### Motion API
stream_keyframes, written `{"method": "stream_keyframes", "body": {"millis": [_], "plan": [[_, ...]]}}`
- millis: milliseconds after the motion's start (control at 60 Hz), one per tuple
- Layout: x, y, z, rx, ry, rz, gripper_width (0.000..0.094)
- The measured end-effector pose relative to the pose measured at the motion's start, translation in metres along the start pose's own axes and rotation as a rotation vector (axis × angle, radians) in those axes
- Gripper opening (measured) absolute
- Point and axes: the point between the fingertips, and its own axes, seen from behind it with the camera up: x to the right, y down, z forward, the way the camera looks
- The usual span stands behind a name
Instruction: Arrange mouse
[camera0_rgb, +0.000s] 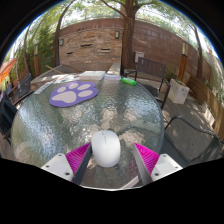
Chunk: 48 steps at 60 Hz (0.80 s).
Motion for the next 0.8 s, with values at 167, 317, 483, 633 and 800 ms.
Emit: {"method": "stream_keyframes", "body": {"millis": [167,317,483,633,800], "plan": [[0.004,-0.011,0.02,-0.01,-0.005,0.051,0.0568],[0.007,-0.01,0.02,-0.03,0.013,0.07,0.0421],[0.01,-0.012,0.017,-0.06,0.054,0.099,0.035],[0.04,-0.058,0.0,-0.004,0.154,0.167,0.0353],[0.079,-0.194,-0.019,0.179,0.268,0.224,0.035]]}}
